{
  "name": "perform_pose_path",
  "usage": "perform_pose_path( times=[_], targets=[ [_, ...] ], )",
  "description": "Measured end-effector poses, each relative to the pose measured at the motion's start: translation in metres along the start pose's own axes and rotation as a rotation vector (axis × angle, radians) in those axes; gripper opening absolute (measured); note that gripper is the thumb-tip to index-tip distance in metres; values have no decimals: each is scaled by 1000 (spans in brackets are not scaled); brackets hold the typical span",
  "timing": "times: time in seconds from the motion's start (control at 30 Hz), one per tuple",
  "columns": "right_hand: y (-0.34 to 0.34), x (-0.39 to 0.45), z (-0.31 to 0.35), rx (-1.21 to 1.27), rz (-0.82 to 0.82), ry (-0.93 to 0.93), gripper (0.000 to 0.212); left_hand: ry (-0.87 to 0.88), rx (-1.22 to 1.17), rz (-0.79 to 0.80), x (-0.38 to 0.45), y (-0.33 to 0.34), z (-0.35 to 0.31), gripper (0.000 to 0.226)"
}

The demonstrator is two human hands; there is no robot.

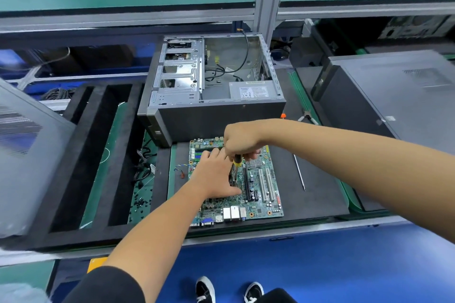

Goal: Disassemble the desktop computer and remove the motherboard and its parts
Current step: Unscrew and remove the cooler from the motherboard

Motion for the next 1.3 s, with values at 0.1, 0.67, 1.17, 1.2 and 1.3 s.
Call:
perform_pose_path(
  times=[0.1, 0.67, 1.17, 1.2, 1.3],
  targets=[
    [2, -2, -11, 25, 50, 45, 16, 4, 35, -18, 0, 0, 0, 80],
    [0, -3, 2, -449, 158, 49, 37, 26, 45, -46, -1, -1, -2, 55],
    [-12, -13, 46, -735, -244, -200, 22, 24, -72, -53, -4, -9, -6, 46],
    [-16, -12, 36, -650, -231, -113, 29, 19, -54, -42, -3, -7, -5, 48],
    [-17, -10, 15, -639, -154, 35, 38, 20, -17, -41, -2, -4, -2, 52]
  ],
)
Point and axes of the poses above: each hand's wrist, its own x-axis towards the middle knuckle, its own y-axis out of the palm, z = x × y, the point moved 9 cm from there along x, towards the middle knuckle, and after that the axes turned 15 degrees about -x, right-handed, at the moved point
